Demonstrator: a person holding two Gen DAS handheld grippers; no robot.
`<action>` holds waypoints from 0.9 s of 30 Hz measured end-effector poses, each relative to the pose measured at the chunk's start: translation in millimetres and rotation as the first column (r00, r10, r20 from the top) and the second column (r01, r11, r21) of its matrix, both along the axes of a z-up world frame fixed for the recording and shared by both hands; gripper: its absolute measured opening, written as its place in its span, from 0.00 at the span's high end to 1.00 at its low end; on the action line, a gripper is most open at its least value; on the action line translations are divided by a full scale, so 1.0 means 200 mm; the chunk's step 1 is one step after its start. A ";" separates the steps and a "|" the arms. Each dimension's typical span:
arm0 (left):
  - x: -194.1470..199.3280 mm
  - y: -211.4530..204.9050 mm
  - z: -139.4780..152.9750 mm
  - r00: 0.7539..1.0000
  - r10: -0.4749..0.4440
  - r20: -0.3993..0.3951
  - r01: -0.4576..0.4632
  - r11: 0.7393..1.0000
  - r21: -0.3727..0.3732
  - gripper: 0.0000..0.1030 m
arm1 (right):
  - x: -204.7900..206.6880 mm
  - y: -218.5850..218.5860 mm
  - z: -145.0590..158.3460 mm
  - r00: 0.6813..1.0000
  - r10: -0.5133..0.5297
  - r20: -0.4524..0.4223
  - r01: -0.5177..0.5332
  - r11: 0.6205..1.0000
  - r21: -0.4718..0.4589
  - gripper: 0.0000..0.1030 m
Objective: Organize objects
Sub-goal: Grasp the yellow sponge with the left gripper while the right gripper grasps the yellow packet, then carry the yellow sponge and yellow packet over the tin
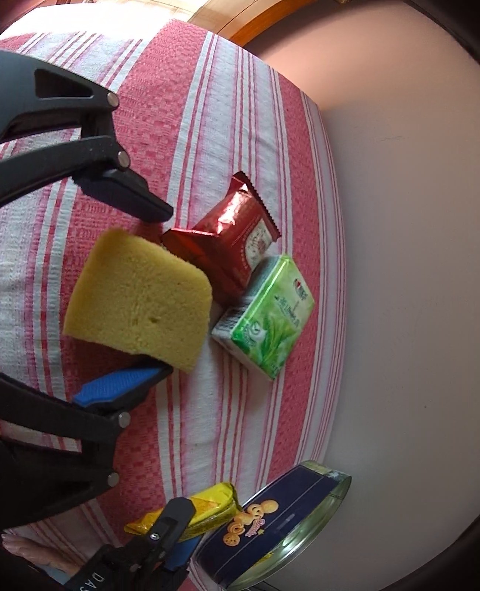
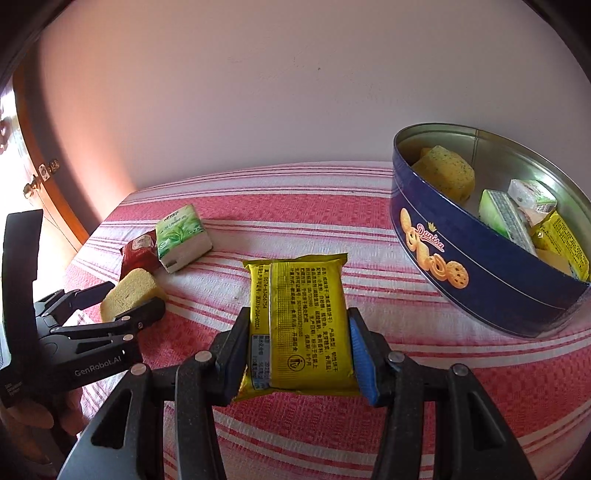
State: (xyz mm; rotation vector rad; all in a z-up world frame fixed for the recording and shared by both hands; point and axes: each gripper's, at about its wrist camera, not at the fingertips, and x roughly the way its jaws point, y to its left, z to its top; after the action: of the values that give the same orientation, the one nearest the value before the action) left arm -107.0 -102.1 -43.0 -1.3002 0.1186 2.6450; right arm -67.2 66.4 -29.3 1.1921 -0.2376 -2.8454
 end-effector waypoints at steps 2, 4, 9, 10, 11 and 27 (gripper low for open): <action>0.01 0.01 0.01 1.000 -0.009 -0.013 0.009 1.000 -0.003 0.46 | 0.01 0.00 0.00 1.000 0.002 -0.005 -0.002 1.000 0.001 0.49; 0.03 0.03 0.01 1.000 -0.002 -0.024 0.002 1.000 -0.016 0.48 | 0.02 0.00 0.01 1.000 0.002 -0.019 -0.002 1.000 0.000 0.49; 0.14 0.02 0.13 0.979 0.041 -0.199 -0.043 0.999 -0.006 0.49 | 0.09 0.02 0.09 0.989 -0.017 -0.144 0.016 1.000 -0.003 0.49; 0.16 0.03 0.16 0.965 0.053 -0.257 -0.056 0.998 -0.005 0.49 | 0.12 0.03 0.12 0.982 -0.026 -0.189 0.028 1.000 0.006 0.49; 0.19 0.04 0.19 0.948 0.062 -0.311 -0.069 0.998 -0.012 0.49 | 0.14 0.03 0.14 0.972 -0.037 -0.234 0.043 0.999 0.021 0.49; 0.27 -0.05 0.30 0.894 0.156 -0.419 -0.114 0.986 0.124 0.49 | 0.28 0.02 0.26 0.868 -0.094 -0.488 0.185 0.973 0.140 0.49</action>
State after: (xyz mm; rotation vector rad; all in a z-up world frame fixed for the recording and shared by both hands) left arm -52.1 -111.2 16.1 -0.7004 -0.0411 2.9735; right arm -12.1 69.8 23.3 0.4593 -0.0385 -3.2292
